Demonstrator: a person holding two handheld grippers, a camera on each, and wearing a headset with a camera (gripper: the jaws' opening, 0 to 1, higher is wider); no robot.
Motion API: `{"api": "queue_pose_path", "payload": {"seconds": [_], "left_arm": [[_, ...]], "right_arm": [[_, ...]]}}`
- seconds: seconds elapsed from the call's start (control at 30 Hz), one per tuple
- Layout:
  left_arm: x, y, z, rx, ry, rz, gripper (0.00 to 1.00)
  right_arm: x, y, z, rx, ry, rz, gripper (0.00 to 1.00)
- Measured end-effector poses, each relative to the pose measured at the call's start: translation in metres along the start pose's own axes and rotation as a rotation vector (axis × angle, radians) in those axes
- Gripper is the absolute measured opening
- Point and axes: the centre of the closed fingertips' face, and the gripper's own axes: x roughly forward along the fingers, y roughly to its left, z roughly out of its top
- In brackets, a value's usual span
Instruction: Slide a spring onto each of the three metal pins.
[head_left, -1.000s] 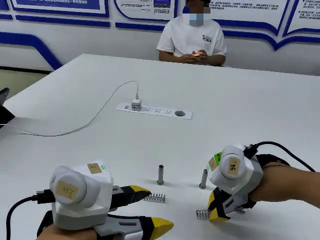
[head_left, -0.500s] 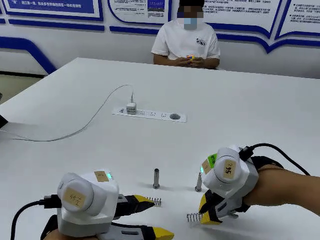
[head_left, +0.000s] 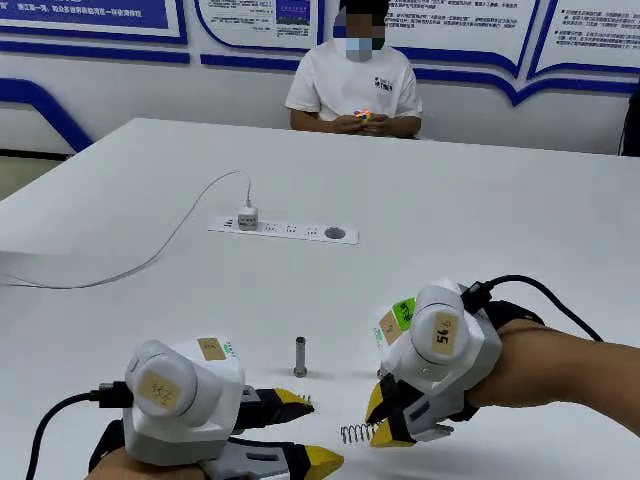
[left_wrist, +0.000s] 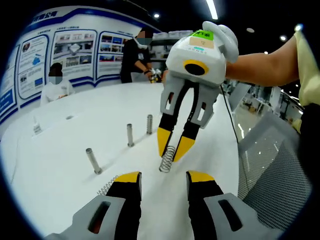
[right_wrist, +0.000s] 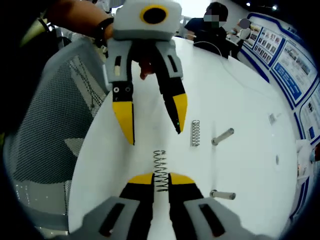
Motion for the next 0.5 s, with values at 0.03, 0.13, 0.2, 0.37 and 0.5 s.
{"api": "queue_pose_path", "payload": {"seconds": [0.03, 0.13, 0.2, 0.37, 0.5], "left_arm": [[0.001, -0.001, 0.000, 0.004, 0.002, -0.003, 0.36], [0.002, -0.004, 0.001, 0.014, 0.000, -0.010, 0.34], [0.003, -0.005, 0.001, 0.020, 0.001, -0.013, 0.32], [0.004, -0.007, 0.001, 0.036, 0.002, -0.022, 0.27], [0.004, -0.009, 0.000, 0.037, 0.002, -0.031, 0.24]], "right_arm": [[-0.001, 0.001, 0.002, -0.007, -0.002, -0.002, 0.12], [-0.002, 0.003, 0.007, -0.017, -0.010, -0.006, 0.12], [-0.002, 0.003, 0.010, -0.025, -0.015, -0.011, 0.12], [-0.003, 0.007, 0.019, -0.042, -0.032, -0.016, 0.12], [-0.003, 0.008, 0.022, -0.059, -0.036, -0.021, 0.12]]}}
